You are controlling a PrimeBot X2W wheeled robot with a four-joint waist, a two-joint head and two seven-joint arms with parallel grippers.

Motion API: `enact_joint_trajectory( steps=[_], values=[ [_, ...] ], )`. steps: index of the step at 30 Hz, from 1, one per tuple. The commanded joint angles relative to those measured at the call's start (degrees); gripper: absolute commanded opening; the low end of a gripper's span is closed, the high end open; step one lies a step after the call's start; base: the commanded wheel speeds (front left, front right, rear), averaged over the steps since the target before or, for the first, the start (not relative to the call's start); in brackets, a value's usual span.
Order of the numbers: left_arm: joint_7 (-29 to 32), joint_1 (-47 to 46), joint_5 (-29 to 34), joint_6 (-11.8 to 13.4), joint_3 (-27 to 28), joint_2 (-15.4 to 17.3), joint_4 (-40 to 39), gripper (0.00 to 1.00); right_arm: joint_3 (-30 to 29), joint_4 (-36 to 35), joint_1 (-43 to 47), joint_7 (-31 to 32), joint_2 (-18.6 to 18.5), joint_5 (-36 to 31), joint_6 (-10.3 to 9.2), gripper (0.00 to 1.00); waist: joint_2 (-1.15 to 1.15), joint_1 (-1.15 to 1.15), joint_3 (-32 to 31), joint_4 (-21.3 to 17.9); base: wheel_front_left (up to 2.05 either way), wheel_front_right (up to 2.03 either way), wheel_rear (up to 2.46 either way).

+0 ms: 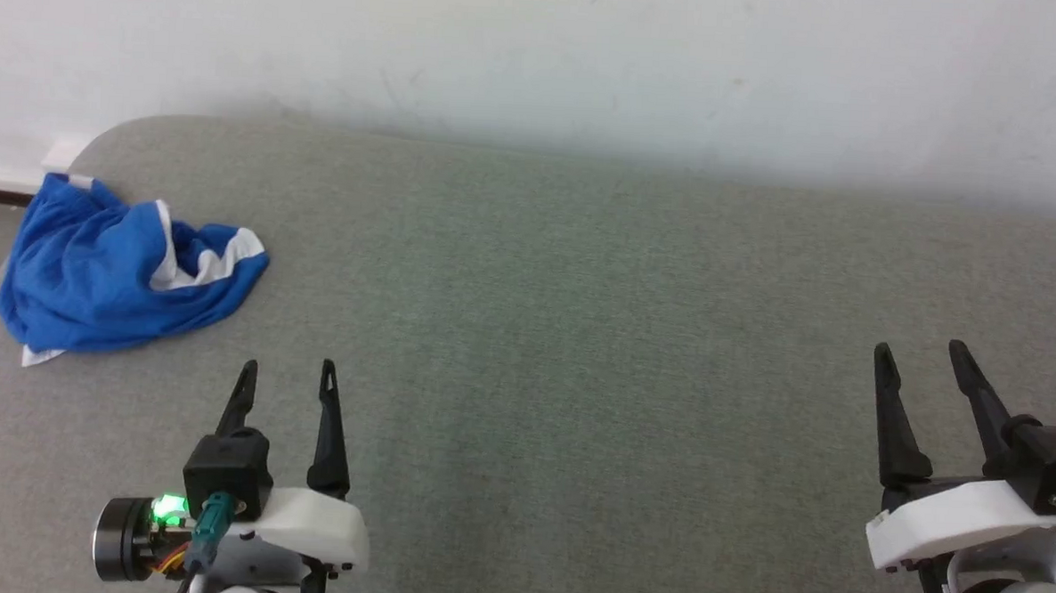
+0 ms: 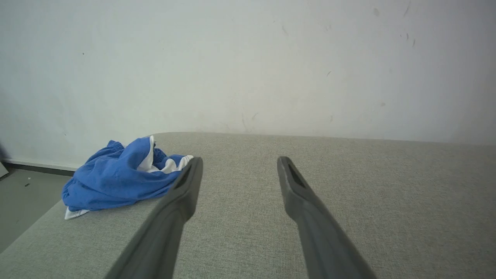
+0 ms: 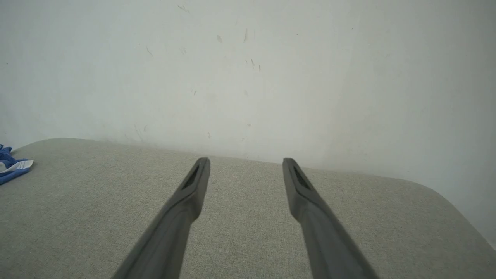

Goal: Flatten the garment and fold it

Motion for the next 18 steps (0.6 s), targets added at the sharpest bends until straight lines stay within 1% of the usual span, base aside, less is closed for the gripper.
enact_joint_trajectory(
  steps=[1, 18],
  values=[
    [-0.68, -1.35, -0.03, 0.87, -0.29, 0.31, -0.37, 1.0, -0.53, -0.47, -0.01, -0.69, 0.1, 0.76, -0.04, 1.0, -0.01, 0.0, 0.39, 1.55, 0.0, 0.0, 0.0],
    [-2.72, -2.21, -0.32, 3.88, 0.53, 0.44, -1.24, 1.0, -2.53, -1.18, -0.02, -2.73, 0.14, 1.68, -0.06, 1.0, -0.01, 0.0, 1.73, 7.58, 0.0, 0.0, 0.0]
  ],
)
